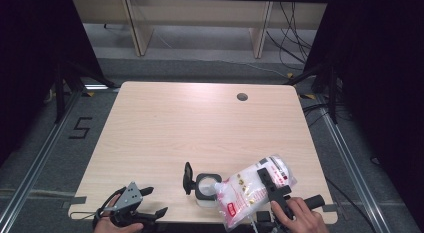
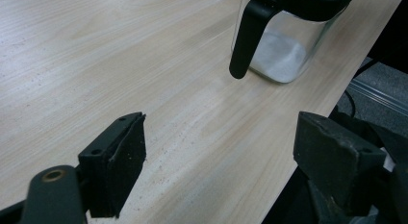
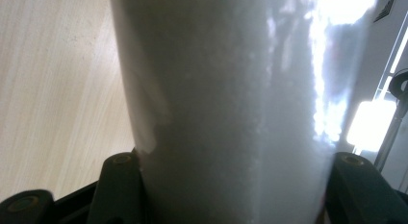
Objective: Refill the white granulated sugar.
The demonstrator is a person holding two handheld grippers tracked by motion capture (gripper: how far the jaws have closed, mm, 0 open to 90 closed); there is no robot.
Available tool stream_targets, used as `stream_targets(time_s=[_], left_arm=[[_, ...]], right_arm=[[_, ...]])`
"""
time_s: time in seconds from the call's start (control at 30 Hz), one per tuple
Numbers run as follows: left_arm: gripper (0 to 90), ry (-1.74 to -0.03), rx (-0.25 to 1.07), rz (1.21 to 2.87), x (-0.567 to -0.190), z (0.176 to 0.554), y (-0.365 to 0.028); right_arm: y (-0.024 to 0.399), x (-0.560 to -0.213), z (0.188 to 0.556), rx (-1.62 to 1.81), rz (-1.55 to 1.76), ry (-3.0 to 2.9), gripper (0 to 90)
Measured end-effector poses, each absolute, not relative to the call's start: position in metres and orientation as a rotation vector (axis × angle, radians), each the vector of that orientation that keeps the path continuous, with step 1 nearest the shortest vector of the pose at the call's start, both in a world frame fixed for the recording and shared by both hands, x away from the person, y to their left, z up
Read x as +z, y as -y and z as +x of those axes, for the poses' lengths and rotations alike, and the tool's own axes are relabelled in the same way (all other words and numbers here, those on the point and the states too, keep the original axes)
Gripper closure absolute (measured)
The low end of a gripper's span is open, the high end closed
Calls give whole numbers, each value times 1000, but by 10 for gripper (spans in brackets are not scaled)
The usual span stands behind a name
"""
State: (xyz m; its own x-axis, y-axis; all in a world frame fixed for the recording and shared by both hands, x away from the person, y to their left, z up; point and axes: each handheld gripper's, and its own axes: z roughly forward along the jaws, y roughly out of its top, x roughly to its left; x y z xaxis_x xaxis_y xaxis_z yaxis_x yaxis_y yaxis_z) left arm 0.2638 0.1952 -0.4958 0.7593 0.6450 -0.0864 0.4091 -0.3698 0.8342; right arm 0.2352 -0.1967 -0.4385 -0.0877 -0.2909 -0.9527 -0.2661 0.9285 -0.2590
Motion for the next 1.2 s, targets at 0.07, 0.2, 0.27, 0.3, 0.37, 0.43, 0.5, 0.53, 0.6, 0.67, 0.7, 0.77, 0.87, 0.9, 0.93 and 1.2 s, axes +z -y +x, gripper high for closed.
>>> stream_targets(time_s=[0.07, 0.2, 0.27, 0.3, 0.37, 0.43, 0.5, 0.53, 0.6, 0.67, 0.7, 0.77, 0.87, 0.9, 0.93, 1.2], left_arm=[[183, -792, 312, 2009, -496, 263, -194], [182, -765, 329, 2030, -496, 265, -196], [182, -789, 314, 2017, -496, 263, -195], [182, -785, 320, 2024, -496, 263, -196], [182, -741, 352, 2048, -495, 266, -197], [182, -793, 311, 2013, -497, 262, -194], [182, -790, 309, 2007, -497, 263, -194], [182, -789, 320, 2020, -496, 264, -195], [182, -771, 328, 2027, -496, 265, -195], [182, -790, 310, 2006, -497, 263, -194], [182, -791, 318, 2019, -497, 264, -195], [182, -782, 315, 2006, -497, 264, -194], [182, -787, 313, 2011, -497, 263, -194], [182, -791, 310, 2014, -496, 264, -194], [182, -800, 309, 2008, -497, 263, -193], [182, -782, 306, 2033, -497, 264, -193]], right_arm=[[195, -438, 236, -34, -457, -1665, 463], [195, -440, 235, -19, -440, -1676, 463], [195, -441, 235, -21, -414, -1686, 463], [194, -440, 235, -27, -429, -1677, 463], [195, -439, 234, -22, -433, -1682, 463], [194, -437, 236, -24, -451, -1668, 463], [195, -438, 234, -13, -439, -1666, 463], [196, -437, 234, -11, -449, -1667, 463], [198, -438, 234, 0, -409, -1676, 463], [197, -437, 235, -12, -433, -1668, 464], [198, -437, 235, -5, -431, -1667, 464], [198, -438, 235, -3, -419, -1677, 464], [197, -437, 235, -10, -435, -1669, 464], [197, -437, 235, -10, -435, -1669, 464], [197, -436, 235, -13, -447, -1665, 464], [197, -437, 234, -14, -433, -1665, 464]])
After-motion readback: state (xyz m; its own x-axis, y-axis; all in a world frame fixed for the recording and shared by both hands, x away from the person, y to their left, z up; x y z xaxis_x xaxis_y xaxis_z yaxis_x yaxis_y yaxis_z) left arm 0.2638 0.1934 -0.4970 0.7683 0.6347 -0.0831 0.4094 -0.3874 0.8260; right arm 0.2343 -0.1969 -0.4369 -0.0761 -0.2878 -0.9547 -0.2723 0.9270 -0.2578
